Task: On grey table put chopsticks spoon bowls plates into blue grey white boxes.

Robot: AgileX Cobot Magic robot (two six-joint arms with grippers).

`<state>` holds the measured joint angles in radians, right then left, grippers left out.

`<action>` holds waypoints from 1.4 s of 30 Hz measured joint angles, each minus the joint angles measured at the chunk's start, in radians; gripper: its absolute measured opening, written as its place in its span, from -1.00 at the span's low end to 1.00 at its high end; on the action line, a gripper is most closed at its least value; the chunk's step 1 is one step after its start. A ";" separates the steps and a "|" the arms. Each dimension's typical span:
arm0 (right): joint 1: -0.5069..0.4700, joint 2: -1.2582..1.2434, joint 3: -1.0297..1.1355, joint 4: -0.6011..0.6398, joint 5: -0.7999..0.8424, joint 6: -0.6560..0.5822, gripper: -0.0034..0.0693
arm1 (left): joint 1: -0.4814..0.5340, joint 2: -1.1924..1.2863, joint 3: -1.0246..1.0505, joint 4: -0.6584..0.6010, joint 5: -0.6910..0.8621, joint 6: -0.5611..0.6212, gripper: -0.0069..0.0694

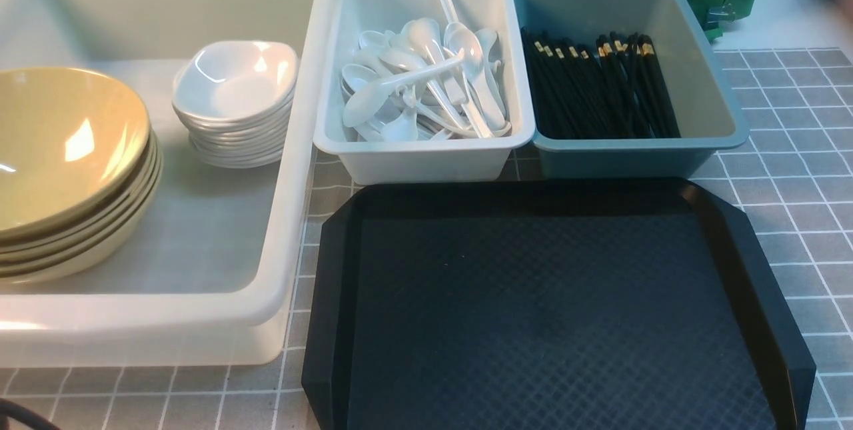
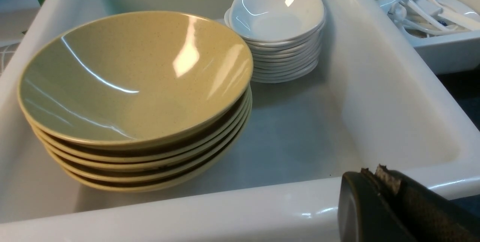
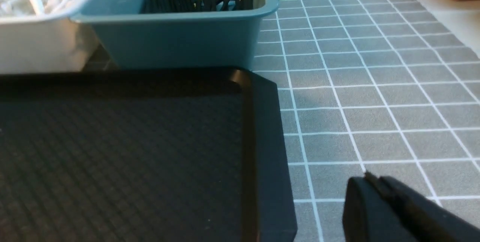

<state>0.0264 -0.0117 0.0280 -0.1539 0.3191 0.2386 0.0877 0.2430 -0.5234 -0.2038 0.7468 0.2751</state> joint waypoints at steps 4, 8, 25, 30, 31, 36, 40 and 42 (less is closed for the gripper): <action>0.000 0.000 0.000 0.000 0.001 -0.003 -0.78 | 0.000 0.000 0.000 0.000 0.001 0.000 -0.85; 0.000 0.000 0.000 0.000 0.001 -0.003 -0.78 | 0.000 0.000 0.000 0.000 0.001 0.000 -0.85; -0.044 0.000 0.000 0.000 0.001 -0.007 -0.77 | 0.000 0.000 0.000 0.000 0.006 0.001 -0.85; -0.099 0.000 0.000 -0.001 0.001 -0.007 -0.74 | 0.000 0.000 0.000 0.000 0.006 0.001 -0.85; -0.100 0.000 0.000 -0.002 0.001 -0.007 -0.74 | 0.000 0.000 0.000 0.000 0.006 0.001 -0.85; -0.101 0.000 0.000 -0.002 0.001 -0.007 -0.73 | 0.000 0.000 0.000 0.000 0.006 0.001 -0.85; -0.102 0.000 0.000 -0.002 0.001 -0.007 -0.72 | 0.000 0.000 0.000 0.000 0.006 0.001 -0.85; -0.102 0.000 0.000 -0.003 0.001 -0.007 -0.71 | 0.000 0.000 0.000 0.000 0.006 0.001 -0.85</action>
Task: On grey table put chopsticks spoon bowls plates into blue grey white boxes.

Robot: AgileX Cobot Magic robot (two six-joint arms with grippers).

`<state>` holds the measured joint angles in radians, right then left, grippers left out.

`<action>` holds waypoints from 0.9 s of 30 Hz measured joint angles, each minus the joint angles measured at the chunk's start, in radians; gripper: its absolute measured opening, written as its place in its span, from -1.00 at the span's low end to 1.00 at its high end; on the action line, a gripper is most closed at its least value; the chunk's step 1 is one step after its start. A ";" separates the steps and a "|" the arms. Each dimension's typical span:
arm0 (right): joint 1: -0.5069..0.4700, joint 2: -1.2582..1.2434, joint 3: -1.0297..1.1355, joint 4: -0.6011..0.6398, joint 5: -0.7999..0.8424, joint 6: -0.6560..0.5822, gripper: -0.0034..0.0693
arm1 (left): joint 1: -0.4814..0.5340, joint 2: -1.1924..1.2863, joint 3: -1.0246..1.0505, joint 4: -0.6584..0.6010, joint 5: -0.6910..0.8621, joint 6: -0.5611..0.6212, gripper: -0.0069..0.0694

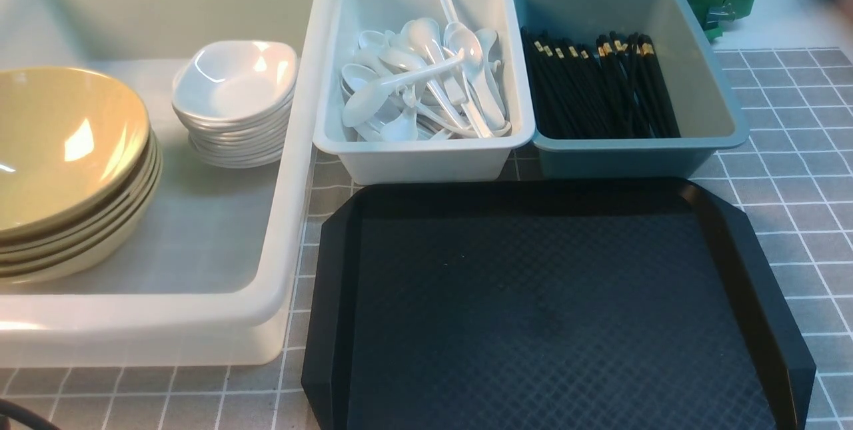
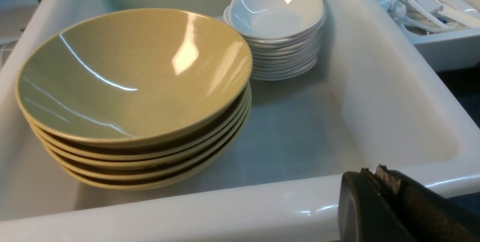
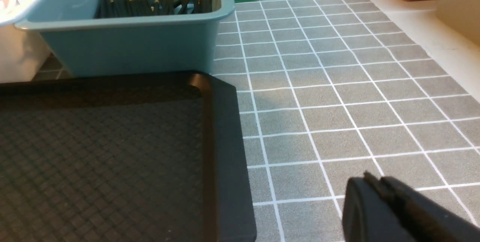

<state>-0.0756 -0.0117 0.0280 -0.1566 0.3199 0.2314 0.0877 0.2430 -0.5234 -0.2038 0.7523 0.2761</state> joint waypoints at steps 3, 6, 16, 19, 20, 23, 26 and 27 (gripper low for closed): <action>0.000 0.000 0.000 0.000 0.000 -0.001 -0.70 | 0.000 0.000 0.000 0.000 0.000 0.000 -0.85; 0.000 0.000 0.000 0.000 0.000 -0.001 -0.69 | 0.000 0.000 0.000 0.000 0.000 0.000 -0.85; 0.000 0.000 0.000 0.000 0.000 -0.001 -0.69 | -0.002 0.000 0.001 0.000 0.000 0.000 -0.85; 0.000 0.000 0.000 0.000 0.000 -0.001 -0.69 | -0.027 -0.002 0.022 0.001 -0.013 0.000 -0.85; 0.000 0.000 0.000 0.000 0.000 -0.001 -0.69 | -0.029 -0.002 0.028 0.001 -0.017 0.000 -0.85; 0.000 0.000 0.000 0.000 0.000 -0.001 -0.69 | -0.054 -0.048 0.116 0.012 -0.121 0.000 -0.85; 0.000 0.000 0.000 0.000 0.000 -0.001 -0.69 | -0.045 -0.114 0.243 0.030 -0.298 0.000 -0.85; 0.000 0.000 0.000 0.000 0.000 -0.001 -0.69 | -0.036 -0.144 0.296 0.042 -0.376 -0.002 -0.85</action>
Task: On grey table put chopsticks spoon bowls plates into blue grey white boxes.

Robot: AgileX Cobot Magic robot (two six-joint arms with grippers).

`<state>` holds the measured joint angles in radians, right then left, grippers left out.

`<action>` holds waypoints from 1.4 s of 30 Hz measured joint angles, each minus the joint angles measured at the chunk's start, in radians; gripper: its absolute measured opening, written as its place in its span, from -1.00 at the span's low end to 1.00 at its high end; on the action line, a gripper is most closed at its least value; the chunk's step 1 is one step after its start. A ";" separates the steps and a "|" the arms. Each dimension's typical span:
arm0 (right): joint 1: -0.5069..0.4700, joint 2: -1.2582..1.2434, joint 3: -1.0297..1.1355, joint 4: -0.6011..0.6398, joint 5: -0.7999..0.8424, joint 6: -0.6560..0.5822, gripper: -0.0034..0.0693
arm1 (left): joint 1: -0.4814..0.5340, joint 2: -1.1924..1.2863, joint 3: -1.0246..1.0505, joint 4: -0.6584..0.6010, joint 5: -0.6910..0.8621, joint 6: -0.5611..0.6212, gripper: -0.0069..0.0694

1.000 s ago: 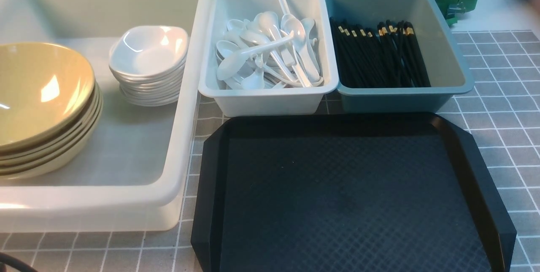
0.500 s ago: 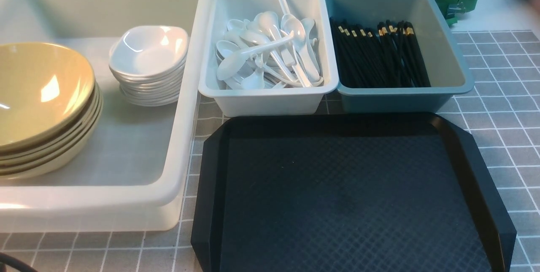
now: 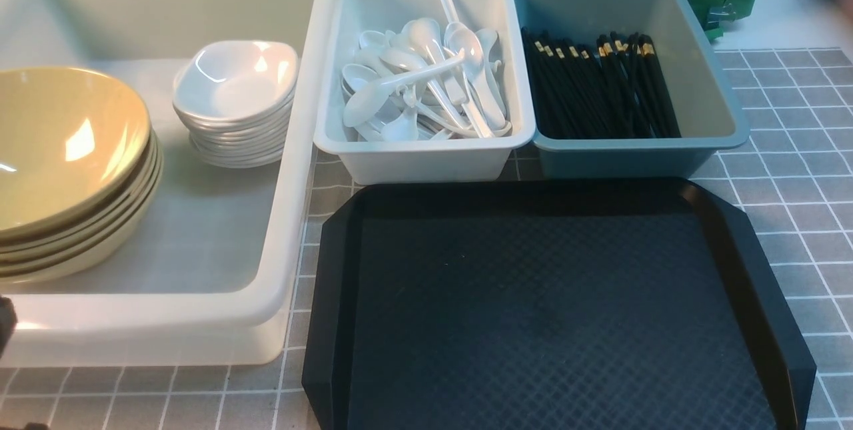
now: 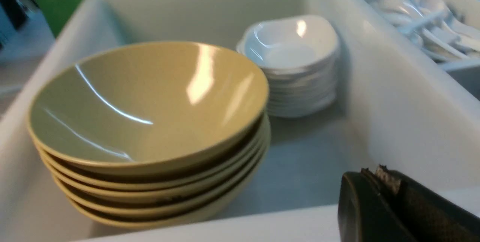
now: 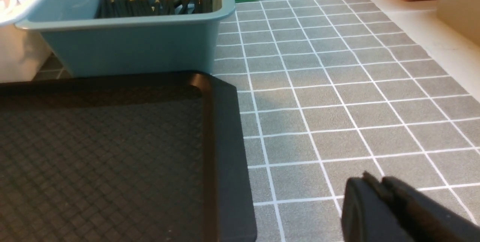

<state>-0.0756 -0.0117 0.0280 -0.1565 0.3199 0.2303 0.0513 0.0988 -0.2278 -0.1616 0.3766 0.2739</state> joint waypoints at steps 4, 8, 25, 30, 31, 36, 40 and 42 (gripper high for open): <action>0.000 0.000 0.000 0.000 0.000 -0.002 -0.69 | 0.029 -0.095 0.175 0.053 -0.224 -0.029 -0.85; 0.000 0.000 0.000 0.000 0.000 -0.002 -0.68 | 0.029 -0.109 0.252 0.143 -0.267 -0.108 -0.85; 0.000 0.000 0.000 0.000 0.000 -0.003 -0.64 | -0.044 -0.109 0.253 0.152 -0.069 -0.182 -0.85; 0.000 0.000 0.000 0.000 0.000 -0.003 -0.64 | -0.052 -0.109 0.253 0.147 -0.068 -0.182 -0.85; 0.000 0.000 0.000 0.000 0.000 -0.003 -0.64 | -0.052 -0.109 0.253 0.147 -0.068 -0.182 -0.85; 0.000 0.000 0.000 0.000 0.000 -0.003 -0.64 | -0.052 -0.109 0.253 0.141 -0.068 -0.182 -0.85; 0.000 0.000 0.000 0.000 0.000 -0.003 -0.64 | -0.052 -0.109 0.253 0.140 -0.068 -0.182 -0.85; 0.000 0.000 0.000 0.000 0.000 -0.003 -0.64 | -0.052 -0.109 0.253 0.140 -0.068 -0.182 -0.85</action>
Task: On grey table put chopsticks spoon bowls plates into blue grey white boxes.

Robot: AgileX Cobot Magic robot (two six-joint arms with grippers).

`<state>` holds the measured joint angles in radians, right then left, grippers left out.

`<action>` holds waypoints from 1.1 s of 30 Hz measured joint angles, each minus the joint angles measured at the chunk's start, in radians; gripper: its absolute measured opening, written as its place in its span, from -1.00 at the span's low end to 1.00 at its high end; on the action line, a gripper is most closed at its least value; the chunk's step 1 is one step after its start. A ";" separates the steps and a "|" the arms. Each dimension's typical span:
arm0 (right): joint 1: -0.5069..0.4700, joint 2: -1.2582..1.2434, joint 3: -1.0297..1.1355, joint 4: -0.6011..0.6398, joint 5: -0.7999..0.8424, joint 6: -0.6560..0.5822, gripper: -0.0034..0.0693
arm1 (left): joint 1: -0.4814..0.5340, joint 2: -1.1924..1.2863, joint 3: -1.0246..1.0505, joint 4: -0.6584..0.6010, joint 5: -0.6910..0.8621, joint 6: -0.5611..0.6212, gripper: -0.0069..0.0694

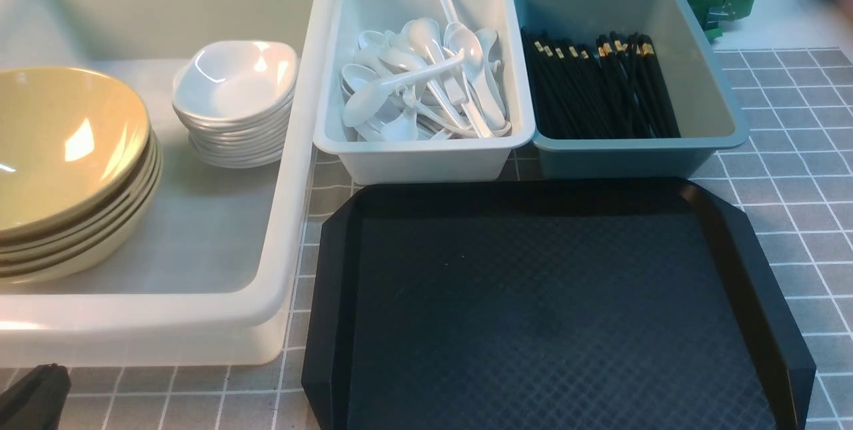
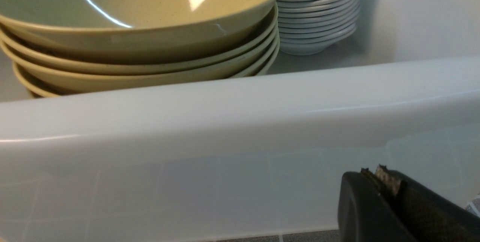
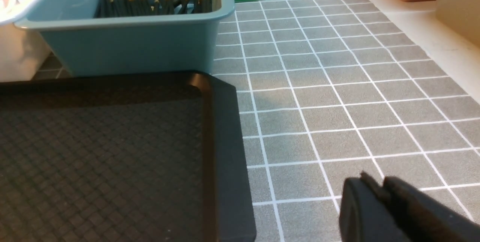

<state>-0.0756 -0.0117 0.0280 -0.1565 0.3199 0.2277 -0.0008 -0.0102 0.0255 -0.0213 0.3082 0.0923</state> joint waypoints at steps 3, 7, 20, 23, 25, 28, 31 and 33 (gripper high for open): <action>0.000 0.000 0.000 0.000 0.000 0.000 -0.63 | 0.000 0.000 0.000 0.000 0.000 0.000 -0.85; 0.000 0.000 0.000 0.000 0.000 0.000 -0.62 | 0.000 0.000 0.000 0.000 0.000 0.000 -0.85; 0.000 0.000 0.000 0.000 0.000 -0.004 -0.58 | 0.000 -0.003 0.000 -0.001 0.000 0.000 -0.85; 0.000 0.000 0.000 0.000 0.000 -0.004 -0.57 | 0.000 -0.003 0.000 -0.001 0.000 0.000 -0.85; 0.000 0.000 0.000 0.000 0.000 -0.004 -0.56 | 0.000 -0.003 0.000 -0.001 0.000 0.000 -0.85; 0.000 0.000 0.000 0.000 0.000 -0.004 -0.55 | 0.000 -0.003 0.000 -0.001 0.000 0.000 -0.85; 0.000 0.000 0.000 0.000 0.000 -0.004 -0.54 | 0.000 -0.003 0.000 -0.001 0.000 0.000 -0.85; 0.000 0.000 0.000 0.000 0.000 -0.004 -0.54 | 0.000 -0.003 0.000 -0.001 0.000 0.000 -0.85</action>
<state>-0.0756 -0.0117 0.0280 -0.1565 0.3199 0.2240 -0.0008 -0.0133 0.0255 -0.0221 0.3082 0.0923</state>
